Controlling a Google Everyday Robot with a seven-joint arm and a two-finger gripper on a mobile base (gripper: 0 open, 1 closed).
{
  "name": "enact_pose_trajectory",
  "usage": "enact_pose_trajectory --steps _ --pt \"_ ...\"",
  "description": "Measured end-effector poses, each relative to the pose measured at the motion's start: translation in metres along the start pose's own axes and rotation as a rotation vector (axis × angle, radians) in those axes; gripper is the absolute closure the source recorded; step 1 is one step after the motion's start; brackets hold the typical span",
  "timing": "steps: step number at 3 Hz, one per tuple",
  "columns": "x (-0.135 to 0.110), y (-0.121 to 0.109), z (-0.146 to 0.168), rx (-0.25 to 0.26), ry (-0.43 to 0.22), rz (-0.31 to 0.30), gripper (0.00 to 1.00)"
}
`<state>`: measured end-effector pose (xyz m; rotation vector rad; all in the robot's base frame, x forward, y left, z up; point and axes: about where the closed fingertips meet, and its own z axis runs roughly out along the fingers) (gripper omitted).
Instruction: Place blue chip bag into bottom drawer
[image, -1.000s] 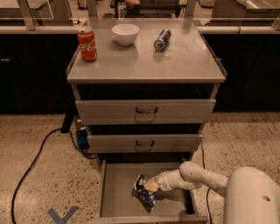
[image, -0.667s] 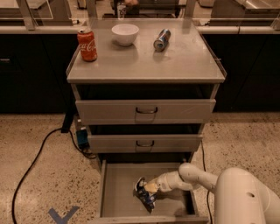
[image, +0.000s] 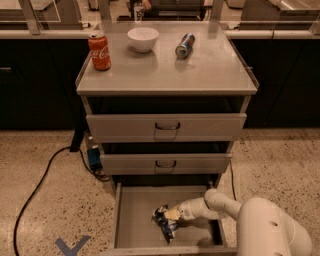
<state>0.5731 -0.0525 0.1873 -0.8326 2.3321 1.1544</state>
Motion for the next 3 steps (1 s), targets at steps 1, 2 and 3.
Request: enact_pose_trajectory --steps 1,2,3 --pt "0.0001 -0.0001 0.0001 0.0 0.0 0.0 0.81" --pt "0.0001 -0.0001 0.0001 0.0 0.0 0.0 0.58" --pt "0.0001 -0.0001 0.0002 0.0 0.0 0.0 0.35"
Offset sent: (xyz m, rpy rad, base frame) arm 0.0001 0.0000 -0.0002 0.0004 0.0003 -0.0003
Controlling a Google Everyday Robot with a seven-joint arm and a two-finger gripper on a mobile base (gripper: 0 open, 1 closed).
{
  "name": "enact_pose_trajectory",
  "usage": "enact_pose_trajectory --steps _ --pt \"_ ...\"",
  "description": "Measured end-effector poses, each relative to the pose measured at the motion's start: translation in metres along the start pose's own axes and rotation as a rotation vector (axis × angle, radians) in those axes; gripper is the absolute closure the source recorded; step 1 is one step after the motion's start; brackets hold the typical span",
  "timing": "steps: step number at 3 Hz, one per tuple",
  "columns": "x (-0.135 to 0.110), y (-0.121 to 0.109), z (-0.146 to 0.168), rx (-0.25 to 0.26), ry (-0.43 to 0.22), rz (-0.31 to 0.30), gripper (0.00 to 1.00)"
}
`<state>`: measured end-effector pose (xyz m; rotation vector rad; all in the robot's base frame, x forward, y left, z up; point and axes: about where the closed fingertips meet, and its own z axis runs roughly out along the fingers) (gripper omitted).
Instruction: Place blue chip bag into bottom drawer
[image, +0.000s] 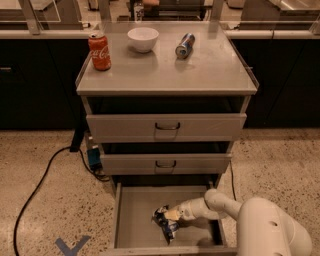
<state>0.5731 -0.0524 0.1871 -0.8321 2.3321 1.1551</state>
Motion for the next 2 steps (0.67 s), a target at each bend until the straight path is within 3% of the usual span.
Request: enact_pose_trajectory --steps 1,2 --pt "0.0 0.0 0.0 0.0 0.0 0.0 0.12" --pt "0.0 0.0 0.0 0.0 0.0 0.0 0.0"
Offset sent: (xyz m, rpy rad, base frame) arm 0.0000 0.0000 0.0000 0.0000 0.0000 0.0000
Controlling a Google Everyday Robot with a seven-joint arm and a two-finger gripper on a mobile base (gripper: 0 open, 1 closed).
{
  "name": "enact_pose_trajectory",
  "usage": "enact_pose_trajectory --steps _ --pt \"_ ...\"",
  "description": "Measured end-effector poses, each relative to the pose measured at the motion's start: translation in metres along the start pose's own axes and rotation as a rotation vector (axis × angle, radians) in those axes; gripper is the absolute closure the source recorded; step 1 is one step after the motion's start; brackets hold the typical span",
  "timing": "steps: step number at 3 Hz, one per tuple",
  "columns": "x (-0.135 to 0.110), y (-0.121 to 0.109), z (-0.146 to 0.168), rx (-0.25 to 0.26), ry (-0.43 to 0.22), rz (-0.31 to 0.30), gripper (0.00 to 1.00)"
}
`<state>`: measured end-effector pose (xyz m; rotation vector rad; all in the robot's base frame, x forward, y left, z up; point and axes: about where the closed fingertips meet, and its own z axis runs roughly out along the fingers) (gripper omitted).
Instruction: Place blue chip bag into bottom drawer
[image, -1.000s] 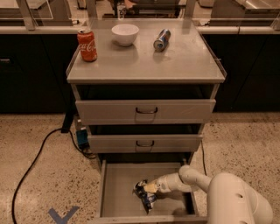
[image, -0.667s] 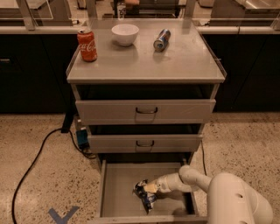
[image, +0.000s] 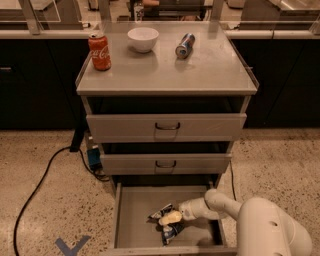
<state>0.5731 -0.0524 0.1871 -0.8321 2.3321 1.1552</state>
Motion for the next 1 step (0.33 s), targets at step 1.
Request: enact_pose_trajectory --steps 1 --pt "0.0 0.0 0.0 0.0 0.0 0.0 0.0"
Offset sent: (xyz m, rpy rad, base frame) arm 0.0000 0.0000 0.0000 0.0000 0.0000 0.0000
